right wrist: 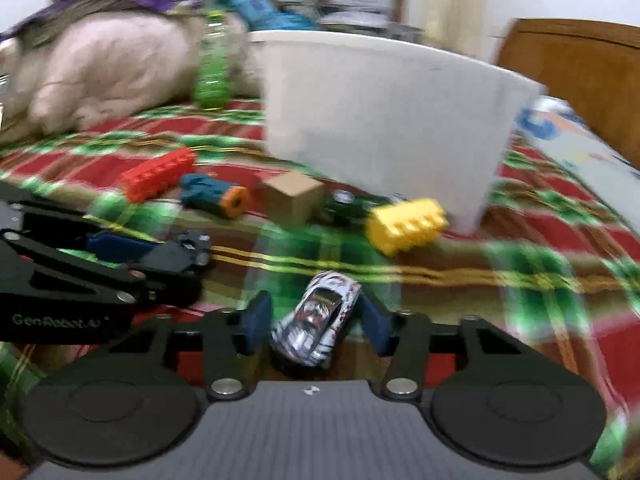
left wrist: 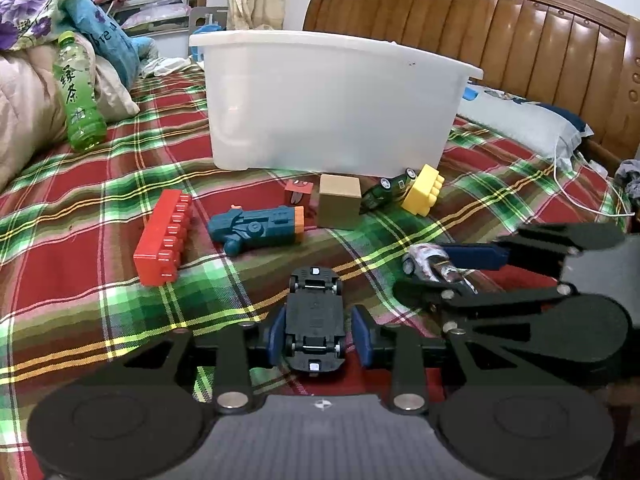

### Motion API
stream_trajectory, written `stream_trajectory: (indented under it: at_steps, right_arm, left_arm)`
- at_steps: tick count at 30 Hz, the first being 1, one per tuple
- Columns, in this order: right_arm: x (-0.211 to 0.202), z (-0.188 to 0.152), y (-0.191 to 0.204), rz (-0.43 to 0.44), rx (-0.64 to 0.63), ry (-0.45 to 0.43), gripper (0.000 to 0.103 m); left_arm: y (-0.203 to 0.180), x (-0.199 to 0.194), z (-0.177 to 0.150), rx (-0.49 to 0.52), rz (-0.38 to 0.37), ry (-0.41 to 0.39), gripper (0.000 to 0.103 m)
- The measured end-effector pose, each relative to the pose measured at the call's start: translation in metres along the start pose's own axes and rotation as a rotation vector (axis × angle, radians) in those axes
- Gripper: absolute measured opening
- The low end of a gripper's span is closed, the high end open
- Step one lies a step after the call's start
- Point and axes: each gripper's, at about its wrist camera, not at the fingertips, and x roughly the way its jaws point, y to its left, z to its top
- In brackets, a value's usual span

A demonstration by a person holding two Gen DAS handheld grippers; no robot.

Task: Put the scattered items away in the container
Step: 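Grasp the black toy car with the left tool while the right tool grasps the silver car, then carry both cars over the bin and open both tools to drop them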

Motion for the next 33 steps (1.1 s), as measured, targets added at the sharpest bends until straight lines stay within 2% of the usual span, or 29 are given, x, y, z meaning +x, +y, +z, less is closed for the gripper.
stream_trajectory:
  at_steps: [2,3,5,8,13,17,19,20,22,23,26,29,33]
  right_arm:
    - [0.001,0.002,-0.004,0.062,-0.062,-0.013,0.044]
    - [-0.001,0.002,-0.006,0.060,-0.072,-0.022,0.044]
    - [-0.008,-0.001,-0.009,0.028,-0.017,-0.038,0.049]
    - [-0.013,-0.008,-0.008,0.006,0.082,-0.008,0.052]
    - [-0.015,-0.016,0.005,-0.057,0.073,0.009,0.054]
    - [-0.015,-0.016,0.004,-0.096,0.082,0.014,0.062]
    - [-0.017,-0.017,0.003,-0.089,0.095,0.017,0.061]
    - [-0.018,-0.018,0.004,-0.086,0.089,0.017,0.059]
    - [-0.020,-0.018,0.007,-0.070,0.068,0.015,0.046]
    - [-0.020,-0.017,0.010,-0.064,0.050,0.013,0.033]
    - [-0.020,-0.014,0.012,-0.071,0.013,0.007,0.033]
    - [-0.023,-0.010,0.004,-0.055,0.056,-0.006,0.033]
    - [-0.034,0.008,-0.010,-0.072,0.074,-0.084,0.033]
  left_arm:
    - [0.000,0.000,0.000,0.000,0.000,0.001,0.039]
    - [0.000,0.000,0.000,-0.001,0.001,0.000,0.039]
    - [0.001,0.000,0.000,-0.005,0.002,-0.003,0.039]
    - [-0.001,0.001,0.000,-0.009,0.006,-0.005,0.040]
    - [-0.004,0.002,-0.001,0.001,0.009,-0.003,0.046]
    - [-0.006,0.002,-0.001,0.010,0.011,-0.003,0.047]
    - [-0.006,0.001,-0.002,0.009,0.010,-0.005,0.044]
    - [-0.007,0.000,-0.003,0.004,0.005,-0.007,0.033]
    - [-0.006,-0.003,-0.003,-0.013,-0.023,-0.010,0.033]
    - [-0.006,-0.004,-0.003,-0.016,-0.028,-0.012,0.033]
    - [-0.007,-0.007,0.001,-0.012,-0.035,-0.017,0.033]
    - [-0.007,-0.012,0.011,-0.010,-0.045,-0.037,0.033]
    - [-0.008,-0.022,0.037,0.013,-0.045,-0.089,0.033]
